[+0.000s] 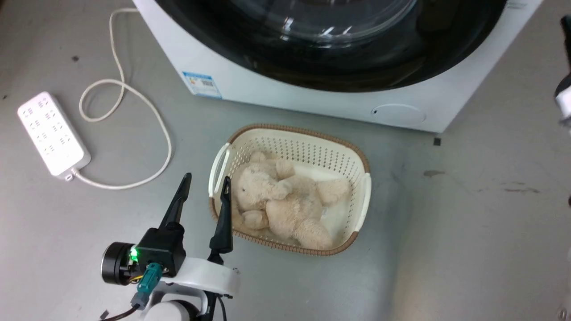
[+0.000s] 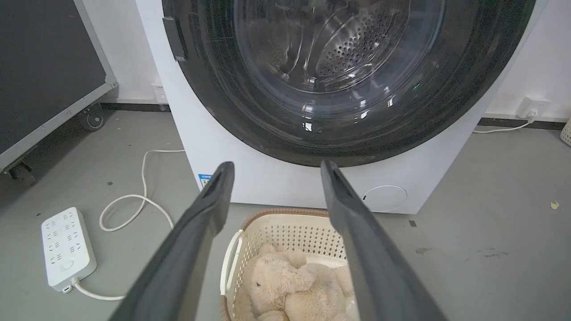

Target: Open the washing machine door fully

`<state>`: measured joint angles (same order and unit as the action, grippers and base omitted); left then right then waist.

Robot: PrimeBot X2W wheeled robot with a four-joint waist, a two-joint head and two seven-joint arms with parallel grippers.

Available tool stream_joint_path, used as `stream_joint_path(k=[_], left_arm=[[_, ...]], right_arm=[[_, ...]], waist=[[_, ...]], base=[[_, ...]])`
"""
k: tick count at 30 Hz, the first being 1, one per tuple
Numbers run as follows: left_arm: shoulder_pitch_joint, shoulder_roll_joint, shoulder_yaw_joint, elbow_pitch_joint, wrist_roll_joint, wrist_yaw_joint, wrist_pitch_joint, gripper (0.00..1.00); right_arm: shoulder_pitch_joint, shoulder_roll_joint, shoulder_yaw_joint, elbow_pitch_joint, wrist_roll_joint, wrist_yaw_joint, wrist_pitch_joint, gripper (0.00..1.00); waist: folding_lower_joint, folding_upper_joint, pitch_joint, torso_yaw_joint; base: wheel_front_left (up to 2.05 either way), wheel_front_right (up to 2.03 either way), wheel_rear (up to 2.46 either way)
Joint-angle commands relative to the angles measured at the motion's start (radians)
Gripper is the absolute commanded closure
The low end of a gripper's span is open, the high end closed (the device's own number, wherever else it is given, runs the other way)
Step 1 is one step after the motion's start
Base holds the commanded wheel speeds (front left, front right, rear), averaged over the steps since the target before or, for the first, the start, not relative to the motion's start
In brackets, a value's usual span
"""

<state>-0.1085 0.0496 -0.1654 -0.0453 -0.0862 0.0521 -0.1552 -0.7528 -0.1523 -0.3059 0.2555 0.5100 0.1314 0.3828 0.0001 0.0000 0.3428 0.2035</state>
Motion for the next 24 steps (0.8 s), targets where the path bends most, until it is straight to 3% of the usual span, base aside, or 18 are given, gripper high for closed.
stream_joint_path(k=[1, 13, 24], left_arm=[[-0.020, 0.000, -0.008, -0.006, -0.009, 0.008, -0.011, 0.00], [-0.054, 0.001, -0.050, -0.019, -0.028, 0.026, -0.036, 0.00], [-0.095, 0.001, -0.091, -0.023, -0.045, 0.044, -0.063, 0.00]], right_arm=[[-0.052, 0.006, -0.022, 0.024, 0.023, 0.000, 0.024, 1.00], [-0.341, 0.021, -0.224, 0.219, 0.018, 0.000, 0.292, 1.00], [-0.534, 0.079, -0.399, 0.233, -0.043, -0.001, 0.526, 1.00]], waist=[[-0.0001, 0.0000, 0.016, 0.011], [-0.0001, 0.0000, 0.086, 0.064], [-0.0001, 0.0000, 0.152, 0.108]], base=[[0.00, 0.00, 0.00], [0.00, 0.00, 0.00], [0.00, 0.00, 0.00]])
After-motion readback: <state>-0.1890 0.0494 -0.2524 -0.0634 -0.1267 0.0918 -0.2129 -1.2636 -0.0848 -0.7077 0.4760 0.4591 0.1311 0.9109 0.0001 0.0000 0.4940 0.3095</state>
